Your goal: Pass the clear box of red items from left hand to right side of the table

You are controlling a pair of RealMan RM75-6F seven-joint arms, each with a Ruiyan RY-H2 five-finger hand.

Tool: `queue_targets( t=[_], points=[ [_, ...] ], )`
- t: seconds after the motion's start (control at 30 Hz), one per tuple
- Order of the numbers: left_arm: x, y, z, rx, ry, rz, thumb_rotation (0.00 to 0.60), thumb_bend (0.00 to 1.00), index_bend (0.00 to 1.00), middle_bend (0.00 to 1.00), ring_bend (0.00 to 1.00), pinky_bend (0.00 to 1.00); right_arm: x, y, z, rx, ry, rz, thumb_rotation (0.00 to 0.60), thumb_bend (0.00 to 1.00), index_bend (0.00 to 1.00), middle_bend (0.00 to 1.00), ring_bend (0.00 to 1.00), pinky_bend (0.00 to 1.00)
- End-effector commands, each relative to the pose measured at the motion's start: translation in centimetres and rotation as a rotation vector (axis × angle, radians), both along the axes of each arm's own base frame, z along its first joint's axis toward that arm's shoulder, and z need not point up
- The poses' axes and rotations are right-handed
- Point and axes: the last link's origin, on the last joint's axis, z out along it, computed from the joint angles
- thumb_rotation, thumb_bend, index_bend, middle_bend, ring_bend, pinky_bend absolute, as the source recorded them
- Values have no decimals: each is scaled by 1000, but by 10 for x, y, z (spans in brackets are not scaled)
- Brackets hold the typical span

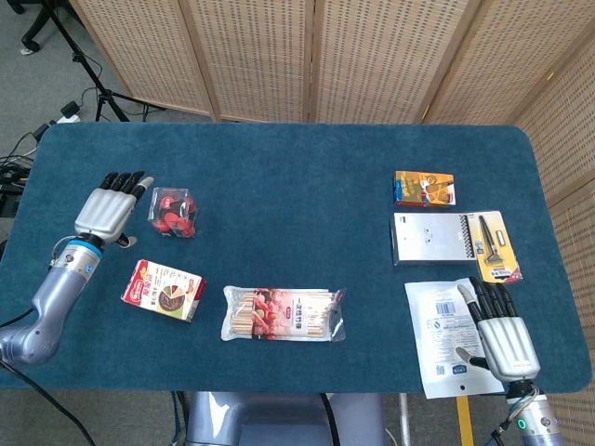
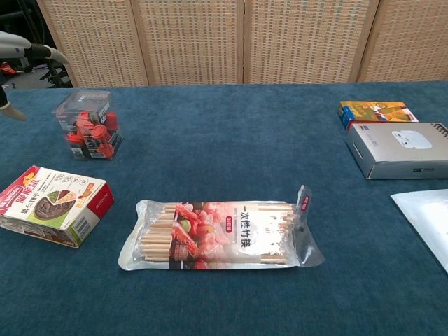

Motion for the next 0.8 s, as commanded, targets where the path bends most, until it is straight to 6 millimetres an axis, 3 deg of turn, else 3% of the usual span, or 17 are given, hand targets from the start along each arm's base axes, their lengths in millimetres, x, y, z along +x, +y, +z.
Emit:
queue_targets(
  t=[0.03, 0.5, 0.8],
  points=[
    [-3, 6, -5, -10, 5, 18, 600, 167, 0, 0, 0, 0, -1, -1, 0, 2, -3, -7, 600, 90, 0, 0, 0, 0],
    [-8, 38, -24, -37, -10, 72, 600, 169, 0, 0, 0, 0, -12, -11, -3, 8, 1, -54, 600, 90, 0, 0, 0, 0],
    [8, 58, -46, -72, -23, 60, 600, 173, 0, 0, 0, 0, -18, -15, -1, 1, 1, -83, 600, 90, 0, 0, 0, 0]
  ],
)
